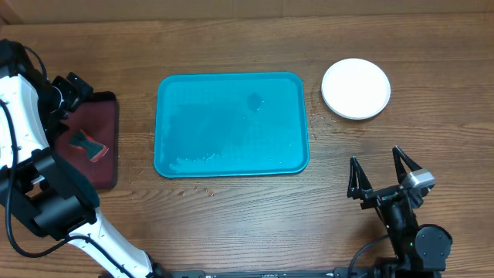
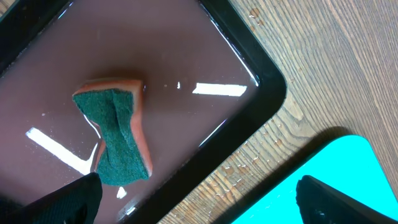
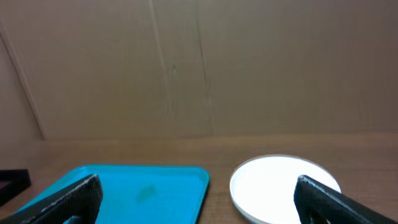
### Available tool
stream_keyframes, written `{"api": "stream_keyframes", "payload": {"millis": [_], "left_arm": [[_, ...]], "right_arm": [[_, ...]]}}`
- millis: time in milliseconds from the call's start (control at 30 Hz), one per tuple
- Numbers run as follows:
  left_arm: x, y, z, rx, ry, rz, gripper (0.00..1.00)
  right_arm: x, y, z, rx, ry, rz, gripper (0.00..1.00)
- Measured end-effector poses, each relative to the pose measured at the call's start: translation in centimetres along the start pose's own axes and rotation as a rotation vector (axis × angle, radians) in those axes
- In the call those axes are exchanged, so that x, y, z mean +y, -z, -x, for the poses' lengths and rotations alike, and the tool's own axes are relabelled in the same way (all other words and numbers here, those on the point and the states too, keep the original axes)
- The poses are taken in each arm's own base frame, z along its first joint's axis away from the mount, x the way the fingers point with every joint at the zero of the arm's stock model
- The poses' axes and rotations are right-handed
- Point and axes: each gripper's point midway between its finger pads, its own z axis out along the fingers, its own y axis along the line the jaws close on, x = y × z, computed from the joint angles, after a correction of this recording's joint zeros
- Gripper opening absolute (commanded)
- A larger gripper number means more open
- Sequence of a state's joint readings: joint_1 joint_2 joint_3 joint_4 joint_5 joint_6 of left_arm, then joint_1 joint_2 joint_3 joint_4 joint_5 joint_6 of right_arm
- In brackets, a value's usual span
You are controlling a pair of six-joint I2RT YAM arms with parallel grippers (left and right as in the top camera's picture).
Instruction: Clean dirty plates on tray and stack at the side
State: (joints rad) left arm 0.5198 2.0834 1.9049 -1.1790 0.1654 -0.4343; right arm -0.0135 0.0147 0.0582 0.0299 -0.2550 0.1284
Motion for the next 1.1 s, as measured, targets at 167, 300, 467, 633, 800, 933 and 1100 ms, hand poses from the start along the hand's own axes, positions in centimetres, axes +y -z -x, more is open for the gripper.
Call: {"api": "stream_keyframes", "payload": {"millis": [167, 300, 467, 633, 800, 933, 1100], "left_arm": [[0.0, 0.0, 0.0, 0.000, 0.000, 0.000, 1.00], [0.0, 0.0, 0.0, 0.000, 0.000, 0.000, 1.00], [0.0, 0.0, 0.0, 0.000, 0.000, 0.000, 1.00], [0.0, 0.0, 0.0, 0.000, 0.000, 0.000, 1.00], [0.0, 0.0, 0.0, 0.000, 0.000, 0.000, 1.00], [0.0, 0.0, 0.0, 0.000, 0.000, 0.000, 1.00], [0.0, 0.0, 0.0, 0.000, 0.000, 0.000, 1.00]], "right_arm": [[-0.3, -0.1, -1.1, 0.005, -0.003, -0.005, 1.00], [-0.7, -0.1, -0.9, -0.003, -0.002, -0.029, 1.00], [-1.8, 0.0, -2.3, 0.049, -0.017, -0.090, 1.00], [-2.7, 0.2, -4.3, 0.124, -0.034, -0.143, 1.00], [-3.0, 0.3, -4.2, 0.119, -0.028, -0.164, 1.00], [-3.1, 0.3, -4.2, 0.119, -0.017, -0.169, 1.00], [-3.2, 0.3, -4.1, 0.118, -0.011, -0.174, 1.00]]}}
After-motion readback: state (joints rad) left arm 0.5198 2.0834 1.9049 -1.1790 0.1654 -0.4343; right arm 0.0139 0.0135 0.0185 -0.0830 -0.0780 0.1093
